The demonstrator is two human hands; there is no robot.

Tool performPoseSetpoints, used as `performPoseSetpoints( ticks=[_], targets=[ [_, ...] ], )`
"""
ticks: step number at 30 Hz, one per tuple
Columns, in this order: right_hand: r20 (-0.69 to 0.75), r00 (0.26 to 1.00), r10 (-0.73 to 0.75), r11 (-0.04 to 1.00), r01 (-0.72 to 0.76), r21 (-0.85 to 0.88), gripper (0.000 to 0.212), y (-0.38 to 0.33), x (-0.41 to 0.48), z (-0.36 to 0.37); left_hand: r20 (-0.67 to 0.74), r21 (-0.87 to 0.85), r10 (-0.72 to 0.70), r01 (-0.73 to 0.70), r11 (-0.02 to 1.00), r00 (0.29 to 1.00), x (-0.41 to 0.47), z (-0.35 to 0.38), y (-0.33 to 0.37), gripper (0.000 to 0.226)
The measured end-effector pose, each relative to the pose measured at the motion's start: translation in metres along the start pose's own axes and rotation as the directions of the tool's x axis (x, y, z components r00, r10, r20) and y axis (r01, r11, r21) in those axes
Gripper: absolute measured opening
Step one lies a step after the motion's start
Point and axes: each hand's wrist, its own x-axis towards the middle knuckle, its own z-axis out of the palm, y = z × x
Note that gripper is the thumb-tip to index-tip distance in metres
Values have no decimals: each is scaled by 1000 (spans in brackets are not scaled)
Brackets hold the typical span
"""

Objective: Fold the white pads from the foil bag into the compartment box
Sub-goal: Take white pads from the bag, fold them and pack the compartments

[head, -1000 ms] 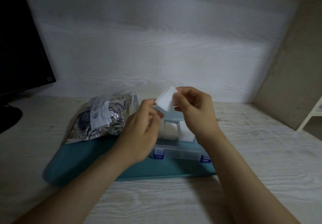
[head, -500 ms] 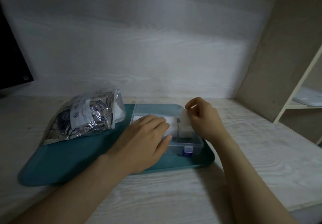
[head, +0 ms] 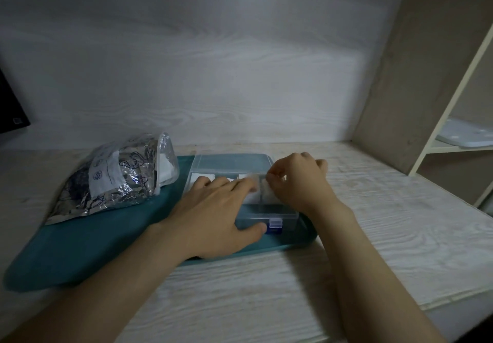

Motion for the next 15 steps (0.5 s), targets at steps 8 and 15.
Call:
performPoseSetpoints(
  ticks=[8,15],
  targets=[
    [4,995,-99,989,99,-113,25,-2,-1,-1,152,-44,0,6,999,988,22,-18,-1,82],
    [93,990,-107,982,120,-148,26,-2,-2,-6,60,-18,26,-25,1000,998,33,-3,-6,85]
  ],
)
